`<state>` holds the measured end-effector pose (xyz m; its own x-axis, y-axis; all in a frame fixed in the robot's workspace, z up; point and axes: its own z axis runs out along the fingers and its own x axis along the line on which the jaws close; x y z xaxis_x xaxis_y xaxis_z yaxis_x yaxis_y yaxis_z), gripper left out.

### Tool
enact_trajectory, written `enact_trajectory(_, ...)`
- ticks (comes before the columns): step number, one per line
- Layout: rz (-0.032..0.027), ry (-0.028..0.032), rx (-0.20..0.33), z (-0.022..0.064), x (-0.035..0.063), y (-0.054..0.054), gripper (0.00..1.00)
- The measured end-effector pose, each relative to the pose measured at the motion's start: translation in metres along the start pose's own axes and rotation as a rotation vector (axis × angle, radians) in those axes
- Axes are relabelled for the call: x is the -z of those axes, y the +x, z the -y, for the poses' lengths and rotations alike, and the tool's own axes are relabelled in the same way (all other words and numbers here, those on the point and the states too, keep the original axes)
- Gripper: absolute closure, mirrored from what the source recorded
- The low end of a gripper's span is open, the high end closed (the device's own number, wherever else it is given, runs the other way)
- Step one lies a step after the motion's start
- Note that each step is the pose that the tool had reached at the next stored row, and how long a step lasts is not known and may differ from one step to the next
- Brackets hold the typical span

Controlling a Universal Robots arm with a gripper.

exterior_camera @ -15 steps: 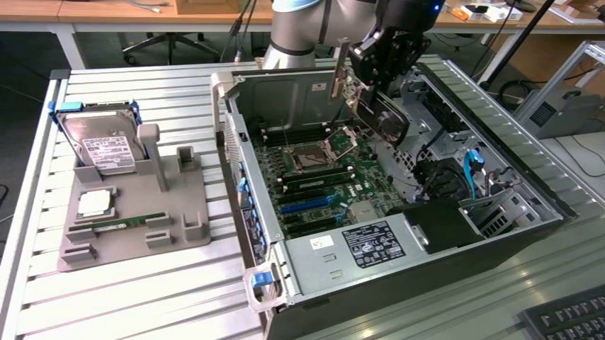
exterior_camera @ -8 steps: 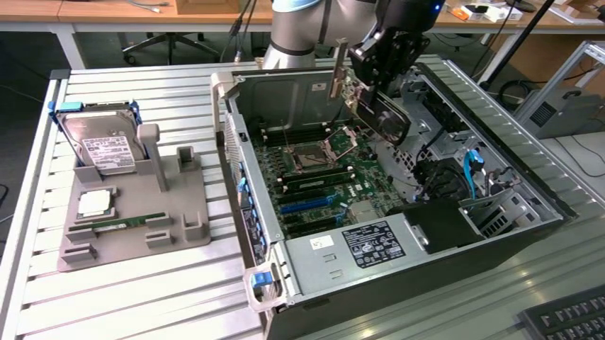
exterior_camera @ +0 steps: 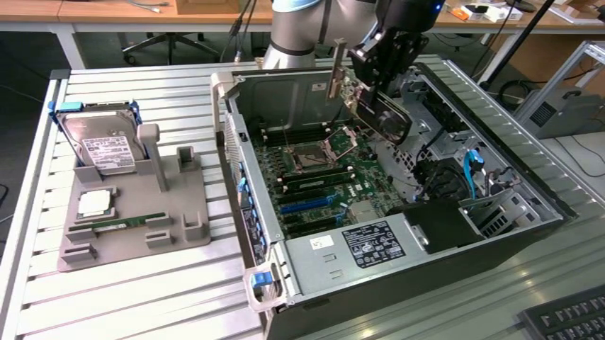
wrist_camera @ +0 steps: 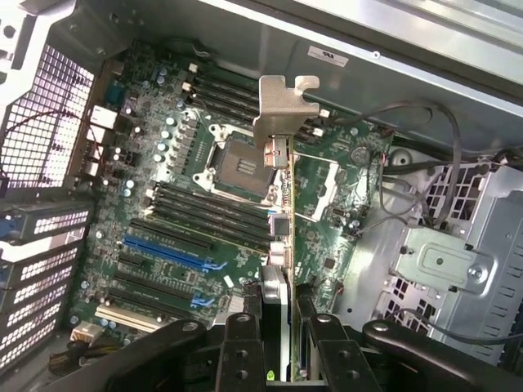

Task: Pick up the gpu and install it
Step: 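Insert the gpu into the slot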

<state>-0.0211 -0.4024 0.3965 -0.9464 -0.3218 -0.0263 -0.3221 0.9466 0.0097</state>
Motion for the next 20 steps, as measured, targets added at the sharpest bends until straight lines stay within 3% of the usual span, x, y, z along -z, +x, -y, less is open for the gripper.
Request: enact_trajectory(20,-0.0010,-0.0026,0.100,0.0000,0.0000,0.0000,0.74)
